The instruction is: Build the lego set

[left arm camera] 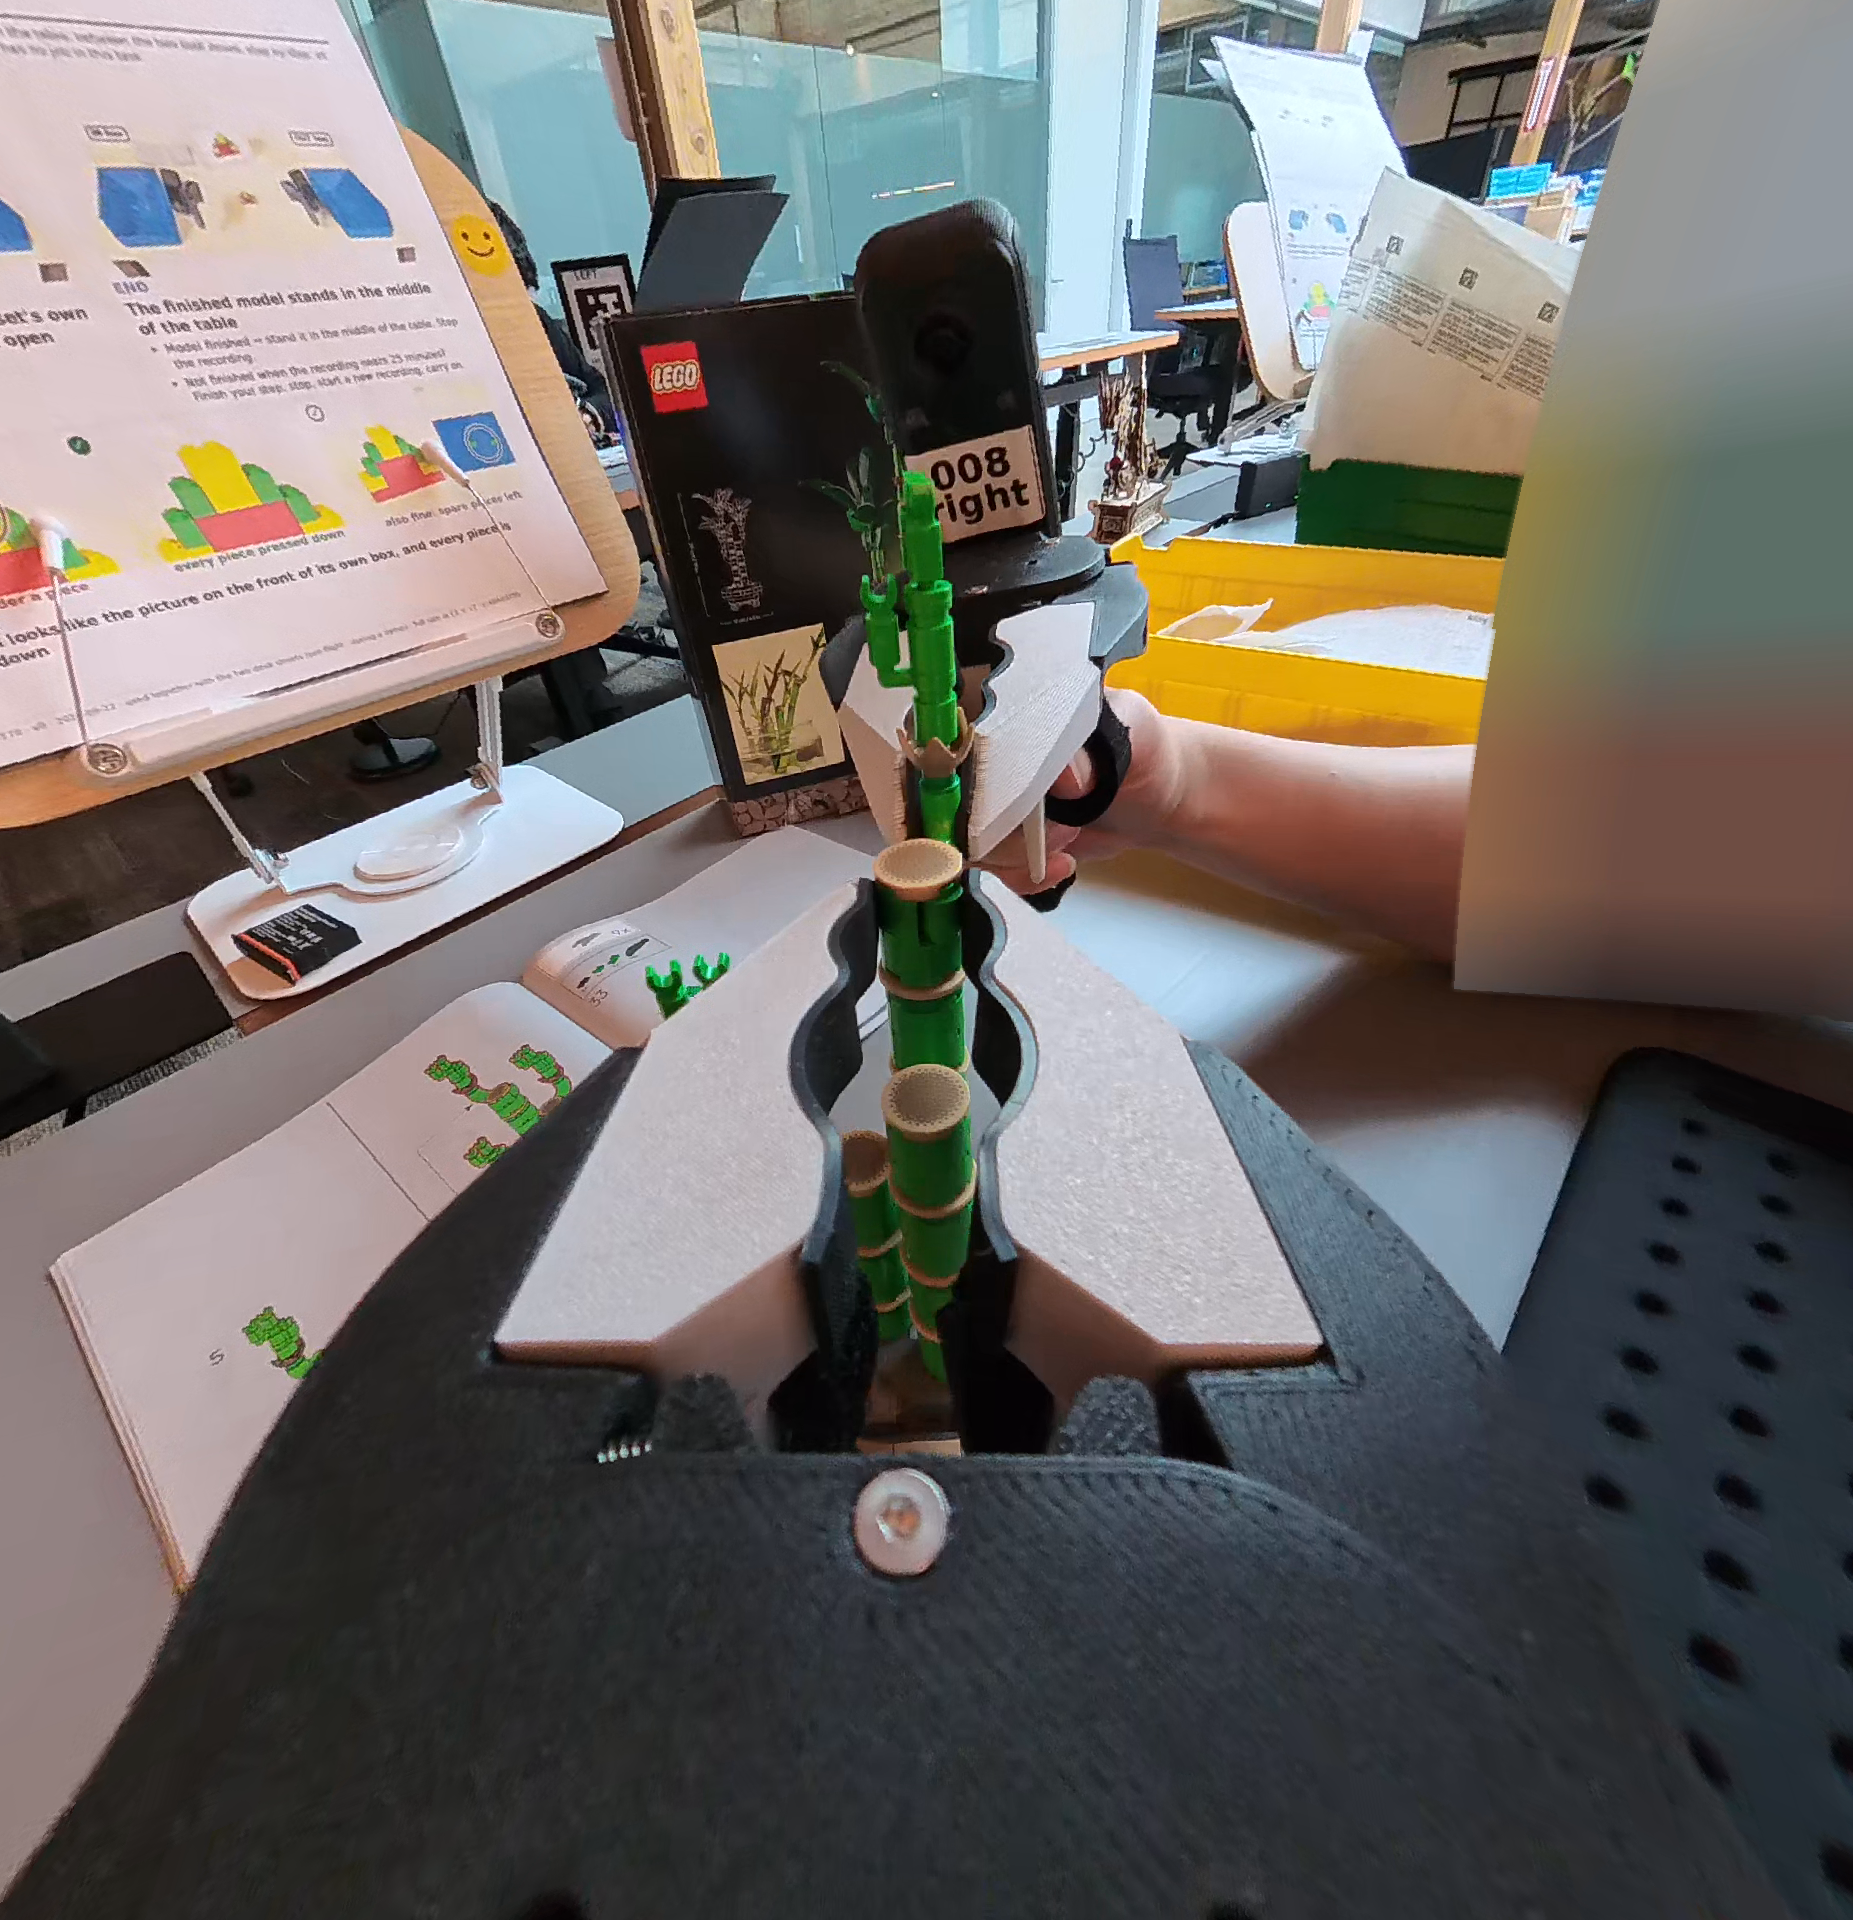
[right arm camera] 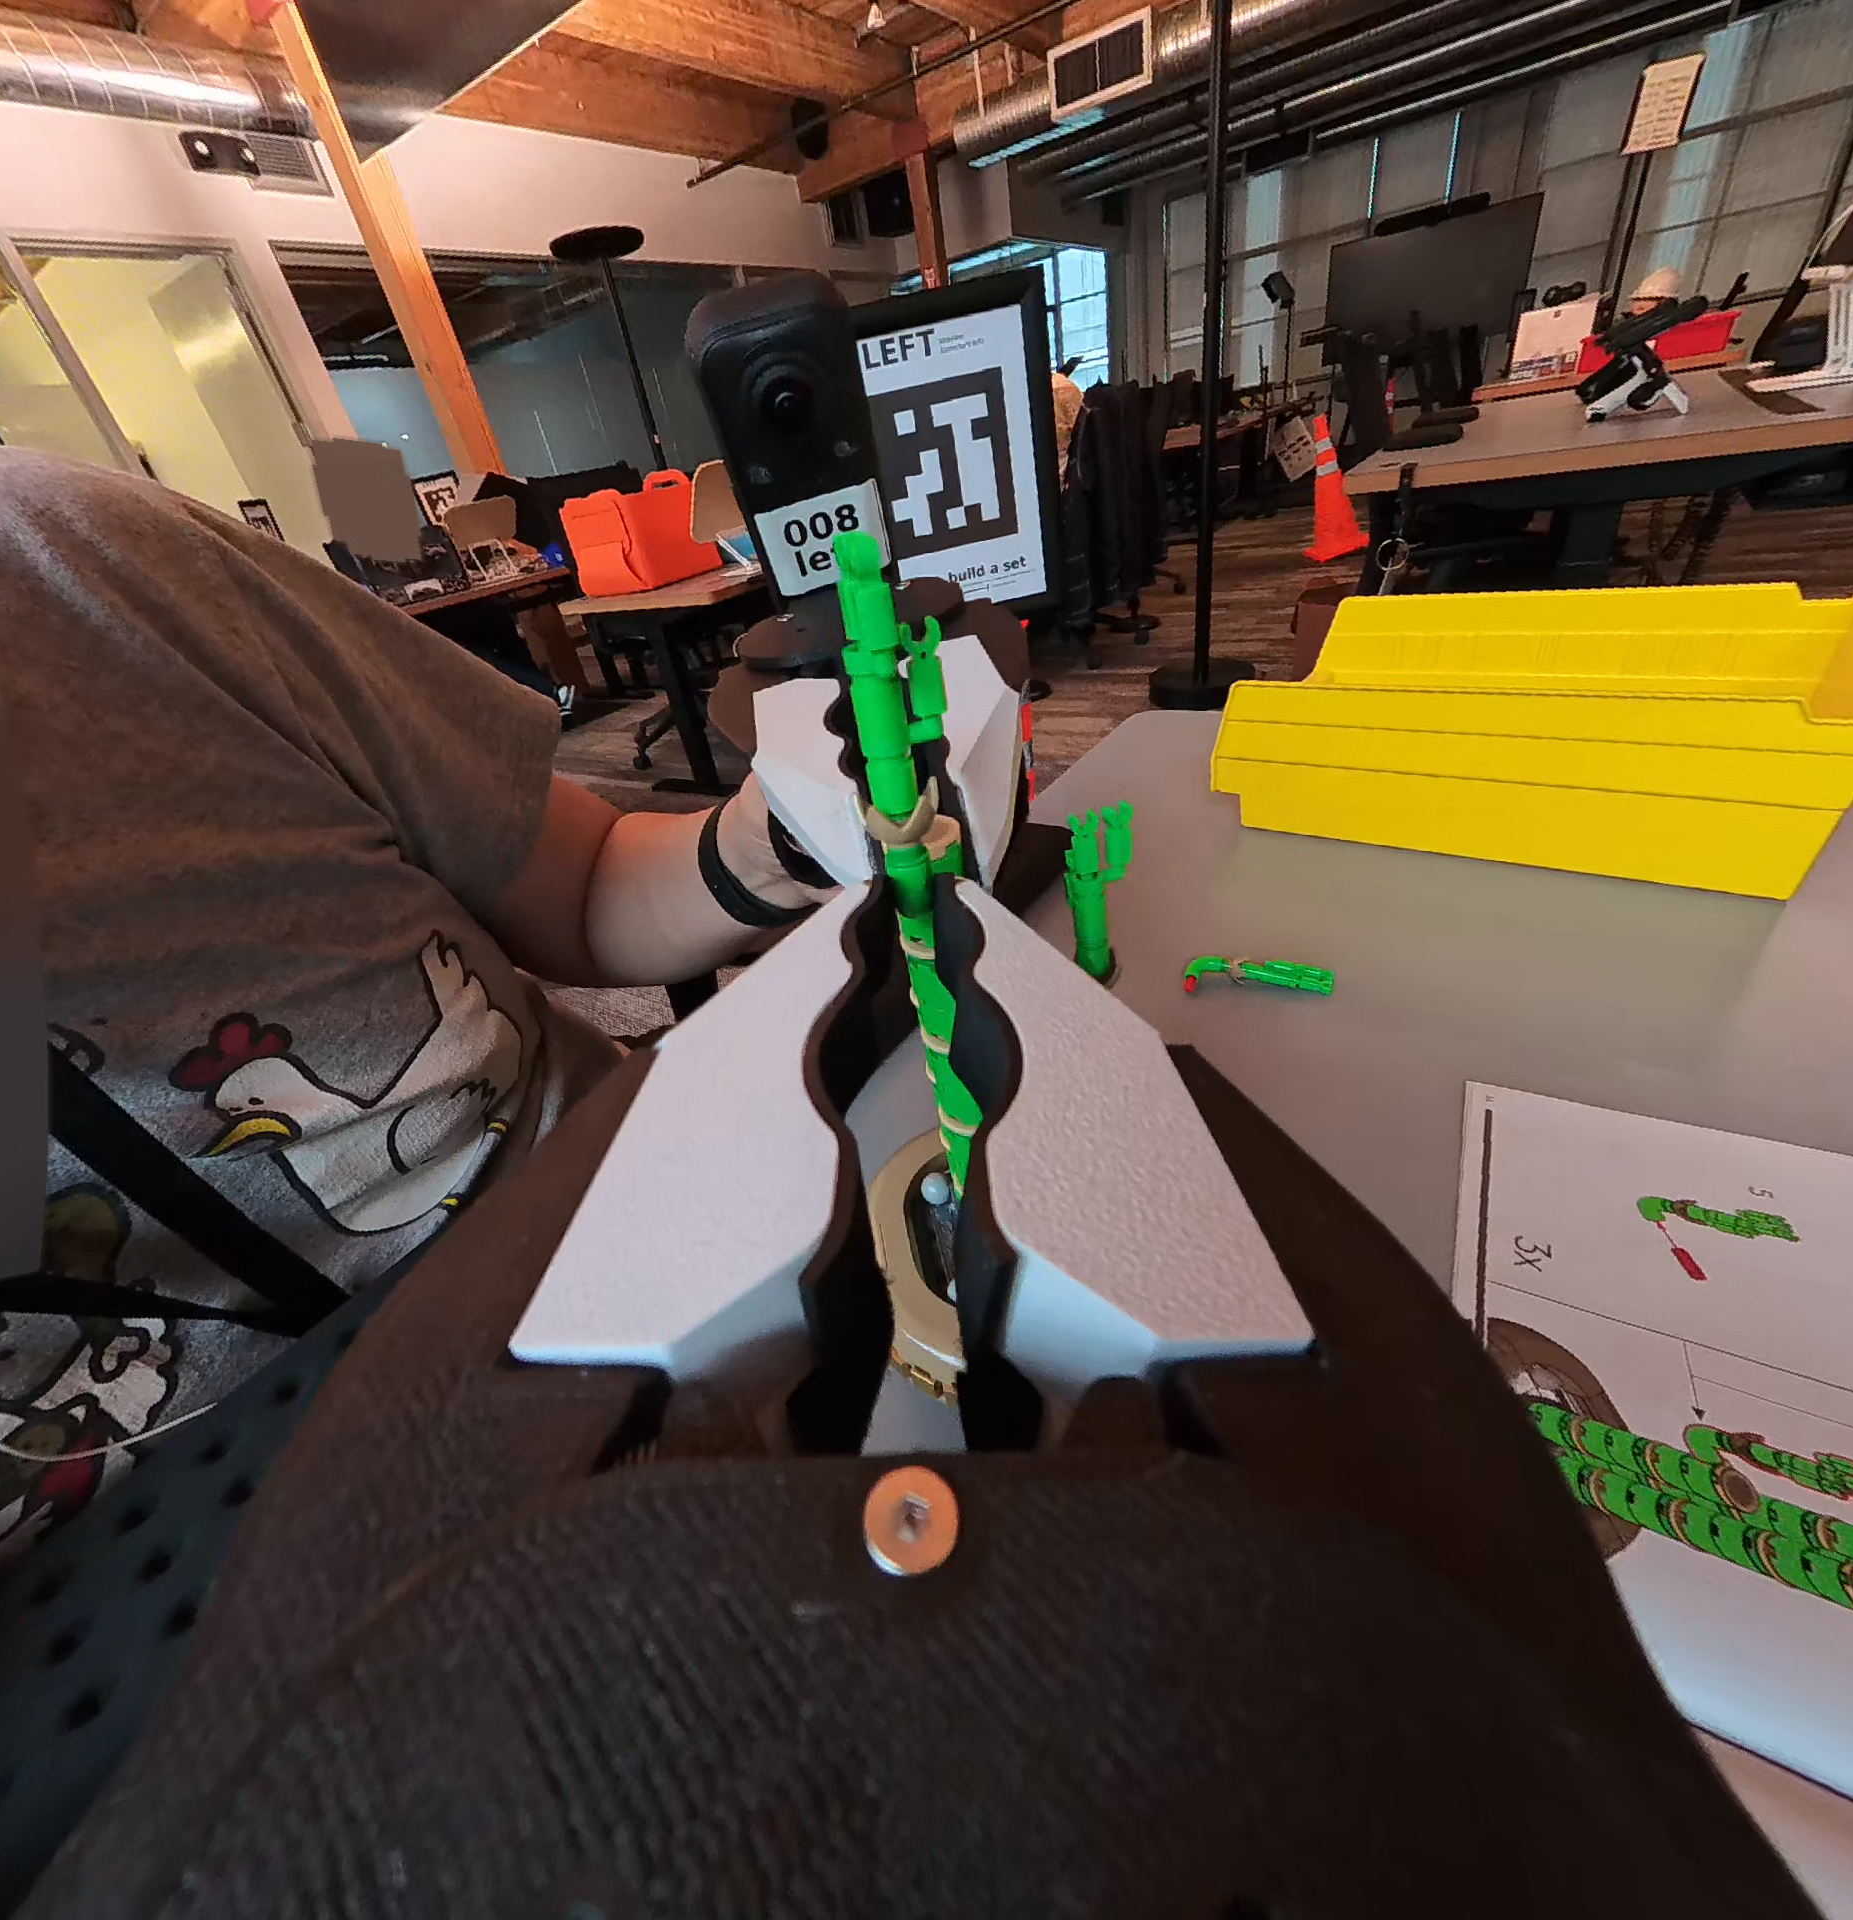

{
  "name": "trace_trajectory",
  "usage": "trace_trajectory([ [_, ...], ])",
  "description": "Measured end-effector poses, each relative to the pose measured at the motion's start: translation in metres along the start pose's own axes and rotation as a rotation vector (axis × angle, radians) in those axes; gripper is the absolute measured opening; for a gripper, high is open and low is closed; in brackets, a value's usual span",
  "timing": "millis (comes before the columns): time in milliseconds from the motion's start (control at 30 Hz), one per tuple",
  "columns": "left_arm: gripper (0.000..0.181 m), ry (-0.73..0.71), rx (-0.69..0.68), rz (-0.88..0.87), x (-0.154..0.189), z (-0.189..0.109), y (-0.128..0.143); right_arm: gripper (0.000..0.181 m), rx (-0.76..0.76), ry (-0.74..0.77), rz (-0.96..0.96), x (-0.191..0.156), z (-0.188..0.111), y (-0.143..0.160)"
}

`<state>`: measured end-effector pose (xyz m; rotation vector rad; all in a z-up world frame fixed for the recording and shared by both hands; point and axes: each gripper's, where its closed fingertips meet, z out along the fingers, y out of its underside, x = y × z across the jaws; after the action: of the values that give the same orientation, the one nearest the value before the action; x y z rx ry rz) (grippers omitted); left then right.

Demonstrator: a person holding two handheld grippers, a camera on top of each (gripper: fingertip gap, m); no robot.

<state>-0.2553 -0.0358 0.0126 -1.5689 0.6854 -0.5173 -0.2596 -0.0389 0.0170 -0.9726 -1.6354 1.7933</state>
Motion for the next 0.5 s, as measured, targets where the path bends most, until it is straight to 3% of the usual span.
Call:
trace_trajectory([
  [200,0.016,-0.014,0.025,0.021,0.001,-0.003,-0.003,0.010,0.007,-0.018,-0.013,-0.002,0.001,-0.002],
  [267,0.043,-0.020,0.081,-0.008,0.001,-0.010,-0.011,0.026,0.038,-0.013,-0.005,-0.001,-0.005,-0.007],
  [400,0.047,0.019,0.181,-0.053,0.009,-0.039,-0.024,0.030,0.010,0.065,-0.008,0.013,-0.019,0.000],
  [500,0.047,-0.048,0.193,-0.029,-0.006,-0.068,-0.018,0.035,-0.052,0.082,0.029,0.016,-0.023,0.017],
])
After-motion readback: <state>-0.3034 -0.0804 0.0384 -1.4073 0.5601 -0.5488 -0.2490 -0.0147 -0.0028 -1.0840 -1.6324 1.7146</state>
